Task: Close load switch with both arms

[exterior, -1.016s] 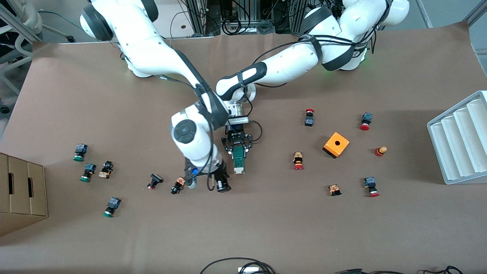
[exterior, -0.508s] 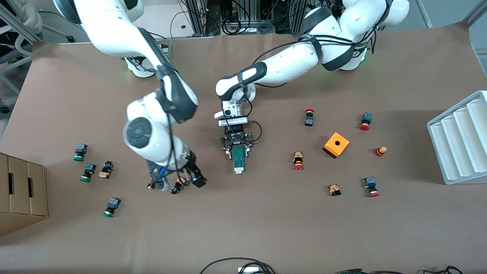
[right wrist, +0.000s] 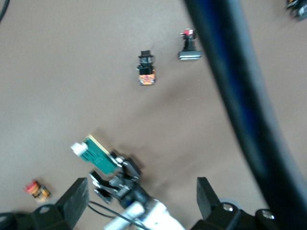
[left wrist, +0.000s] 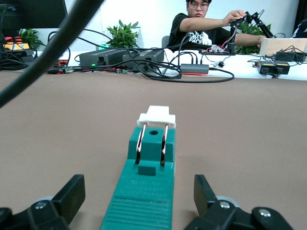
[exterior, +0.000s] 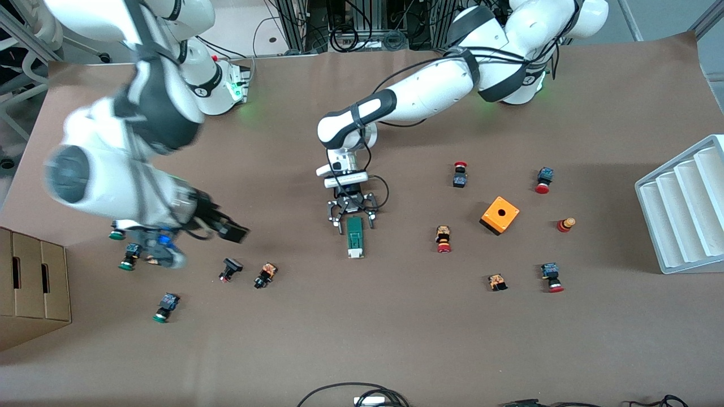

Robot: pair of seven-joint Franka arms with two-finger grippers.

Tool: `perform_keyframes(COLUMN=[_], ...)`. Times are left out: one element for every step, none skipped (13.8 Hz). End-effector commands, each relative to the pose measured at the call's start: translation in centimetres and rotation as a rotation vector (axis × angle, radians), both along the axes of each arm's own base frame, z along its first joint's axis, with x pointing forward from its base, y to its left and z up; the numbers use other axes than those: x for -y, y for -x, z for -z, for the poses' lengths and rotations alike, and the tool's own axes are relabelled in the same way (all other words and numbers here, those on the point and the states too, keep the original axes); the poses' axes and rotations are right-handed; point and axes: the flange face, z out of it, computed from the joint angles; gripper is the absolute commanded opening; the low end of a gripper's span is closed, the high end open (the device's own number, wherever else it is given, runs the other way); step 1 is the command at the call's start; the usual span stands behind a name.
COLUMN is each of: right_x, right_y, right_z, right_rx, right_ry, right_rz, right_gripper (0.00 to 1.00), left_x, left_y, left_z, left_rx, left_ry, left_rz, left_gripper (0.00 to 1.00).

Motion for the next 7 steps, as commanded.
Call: perform_keyframes(right_x=[6.8, 9.0, 11.2, 13.1, 15.5, 17.5, 19.0], right_y=[2.6, 3.8, 5.1, 6.2, 7.2, 8.0, 8.9], right_z=[-3.5, -4.9, -6.4, -8.1, -9.1, -10.0, -10.5], right_rx=[0.023, 0.056, 0.093, 0.125, 0.125, 0.145, 0.167], right_ry=[-0.072, -0.058, -0.025, -0.002, 0.005, 0.005, 0.010], right_rz=[-0.152, -0.232, -0.306, -0.380, -0.437, -0.480, -0.530], right_gripper=[1.00, 1.00, 1.00, 1.00, 1.00, 1.00, 1.00], left_x=[0.7, 1.0, 1.4, 1.7, 1.8, 1.9, 1.9], left_y=[0.1, 0.1, 0.7, 0.9, 1.4, 1.9, 2.1], left_z=[-2.2, -3.0, -3.6, -5.1, -6.4, -7.7, -8.6], left_rx=[-0.005, -0.011, -0.030, -0.045, -0.066, -0.084, -0.100], left_ry=[0.002, 0.011, 0.026, 0.042, 0.052, 0.067, 0.080], left_rz=[-0.015, -0.020, -0.019, -0.029, -0.030, -0.024, -0.031], left_gripper=[1.00, 1.00, 1.00, 1.00, 1.00, 1.00, 1.00])
